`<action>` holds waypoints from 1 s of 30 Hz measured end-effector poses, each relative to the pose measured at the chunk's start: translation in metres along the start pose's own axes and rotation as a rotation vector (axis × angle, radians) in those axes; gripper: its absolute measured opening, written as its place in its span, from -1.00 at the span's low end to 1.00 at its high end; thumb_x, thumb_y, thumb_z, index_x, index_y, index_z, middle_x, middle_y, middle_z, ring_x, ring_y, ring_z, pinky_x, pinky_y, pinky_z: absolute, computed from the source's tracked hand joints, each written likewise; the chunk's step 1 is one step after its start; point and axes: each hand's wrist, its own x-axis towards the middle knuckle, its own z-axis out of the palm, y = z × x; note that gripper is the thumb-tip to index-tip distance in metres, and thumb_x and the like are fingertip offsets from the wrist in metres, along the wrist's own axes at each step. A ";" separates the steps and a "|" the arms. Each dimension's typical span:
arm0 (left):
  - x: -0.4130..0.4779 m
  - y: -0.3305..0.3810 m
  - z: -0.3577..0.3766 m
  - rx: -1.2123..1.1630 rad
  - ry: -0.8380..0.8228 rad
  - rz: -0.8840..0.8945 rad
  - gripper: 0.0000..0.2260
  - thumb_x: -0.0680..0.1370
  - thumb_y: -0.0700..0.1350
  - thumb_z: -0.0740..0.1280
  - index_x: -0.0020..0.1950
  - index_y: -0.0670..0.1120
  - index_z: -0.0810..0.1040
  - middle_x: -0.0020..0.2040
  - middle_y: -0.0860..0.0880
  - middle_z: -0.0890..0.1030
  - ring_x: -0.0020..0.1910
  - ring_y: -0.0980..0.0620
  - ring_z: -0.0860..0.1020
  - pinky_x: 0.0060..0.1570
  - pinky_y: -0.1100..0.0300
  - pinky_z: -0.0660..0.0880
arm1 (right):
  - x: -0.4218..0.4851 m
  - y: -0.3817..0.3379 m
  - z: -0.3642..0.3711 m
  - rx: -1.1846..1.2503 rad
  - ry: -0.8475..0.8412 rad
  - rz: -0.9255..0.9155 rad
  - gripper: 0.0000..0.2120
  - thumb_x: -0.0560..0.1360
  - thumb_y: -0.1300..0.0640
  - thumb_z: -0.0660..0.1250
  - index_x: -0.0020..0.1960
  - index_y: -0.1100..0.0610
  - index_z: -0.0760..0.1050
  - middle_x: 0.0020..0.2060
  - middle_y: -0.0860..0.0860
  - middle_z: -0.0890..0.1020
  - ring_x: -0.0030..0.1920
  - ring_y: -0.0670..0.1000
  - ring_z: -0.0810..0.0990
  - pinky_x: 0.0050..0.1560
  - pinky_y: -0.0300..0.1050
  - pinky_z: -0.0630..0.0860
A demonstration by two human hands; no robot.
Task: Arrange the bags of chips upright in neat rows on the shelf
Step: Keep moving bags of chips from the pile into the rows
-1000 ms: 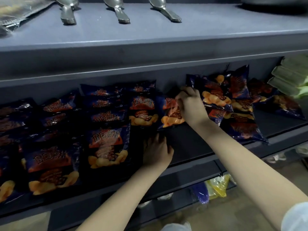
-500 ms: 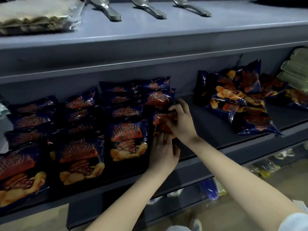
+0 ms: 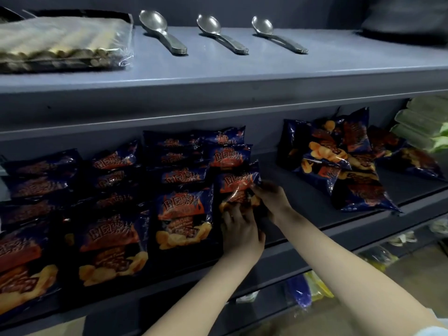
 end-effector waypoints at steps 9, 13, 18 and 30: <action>0.003 0.004 0.016 0.109 0.013 0.008 -0.31 0.28 0.09 0.49 0.29 -0.24 0.44 0.28 -0.29 0.41 0.15 -0.33 0.45 0.09 -0.17 0.48 | 0.002 0.013 0.001 0.187 0.002 -0.021 -0.79 0.51 0.15 0.34 0.13 0.15 0.52 0.01 0.14 0.65 0.03 0.12 0.64 0.09 0.09 0.57; 0.001 -0.002 0.027 0.123 0.010 0.027 -0.42 0.40 0.12 0.23 0.27 -0.24 0.49 0.27 -0.28 0.47 0.19 -0.34 0.49 0.16 -0.19 0.44 | 0.001 0.013 -0.002 0.362 -0.070 -0.031 -0.78 0.51 0.28 0.31 0.15 0.20 0.52 0.03 0.18 0.64 0.05 0.17 0.62 0.10 0.09 0.55; 0.003 -0.005 0.032 0.070 0.000 0.040 -0.37 0.59 0.11 0.06 0.52 -0.23 0.00 0.53 -0.26 -0.06 0.49 -0.31 -0.09 0.42 -0.10 -0.13 | 0.002 0.015 -0.003 0.381 -0.073 -0.084 -0.79 0.50 0.33 0.31 0.10 0.16 0.56 -0.01 0.14 0.66 0.03 0.13 0.63 0.10 0.04 0.55; 0.019 0.037 0.033 -0.053 0.374 0.138 -0.63 0.31 -0.06 0.45 0.09 -0.06 0.53 0.13 -0.14 0.50 0.07 -0.15 0.49 0.04 0.00 0.49 | 0.012 -0.030 -0.103 -0.004 0.149 -0.509 -0.69 0.52 0.44 0.19 0.16 0.18 0.52 -0.01 -0.14 0.59 -0.01 -0.38 0.55 0.05 -0.46 0.45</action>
